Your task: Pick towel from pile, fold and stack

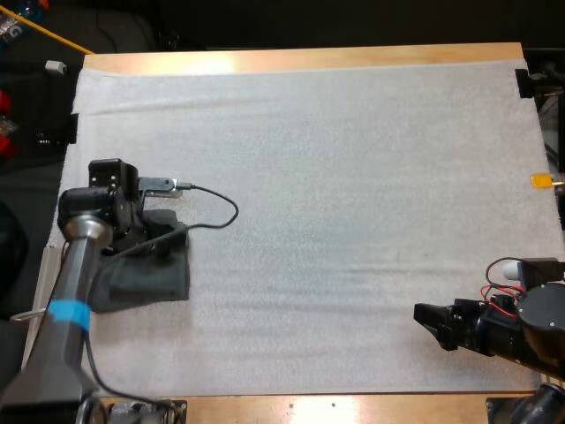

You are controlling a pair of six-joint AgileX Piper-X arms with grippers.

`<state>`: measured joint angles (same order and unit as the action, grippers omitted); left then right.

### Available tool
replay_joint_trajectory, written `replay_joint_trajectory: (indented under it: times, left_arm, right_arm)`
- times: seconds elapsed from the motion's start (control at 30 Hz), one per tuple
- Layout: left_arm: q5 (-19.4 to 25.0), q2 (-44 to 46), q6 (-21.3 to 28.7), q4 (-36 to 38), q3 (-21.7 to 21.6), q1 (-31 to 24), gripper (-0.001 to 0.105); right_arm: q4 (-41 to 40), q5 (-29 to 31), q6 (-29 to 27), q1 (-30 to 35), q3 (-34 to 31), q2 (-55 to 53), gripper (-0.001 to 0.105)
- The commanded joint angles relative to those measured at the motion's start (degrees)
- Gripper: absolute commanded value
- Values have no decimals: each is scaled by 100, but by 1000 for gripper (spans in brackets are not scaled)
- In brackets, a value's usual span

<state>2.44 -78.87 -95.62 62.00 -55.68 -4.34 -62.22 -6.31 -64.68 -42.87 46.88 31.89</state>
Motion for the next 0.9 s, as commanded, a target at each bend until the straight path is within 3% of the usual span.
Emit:
replay_joint_trajectory:
  times: [0.0, 0.2, 0.43, 0.6, 0.87]
  left_arm:
    - [160, 130, -52, 128, -17, -4, 62]
    - [179, 349, -52, 110, 163, -4, 62]
    - [179, 349, -52, -646, 1085, -4, 62]
    - [179, 349, -52, -1082, 1518, -4, 62]
    - [33, 349, -52, -925, 1364, -4, 62]
  right_arm:
    - [64, -36, 10, -13, 31, -5, 71]
    - [63, -36, 8, -13, 31, -5, 71]
    - [63, -36, 8, -13, 31, -5, 71]
    - [63, -36, 8, -13, 31, -5, 71]
    - [63, -36, 8, -13, 31, -5, 71]
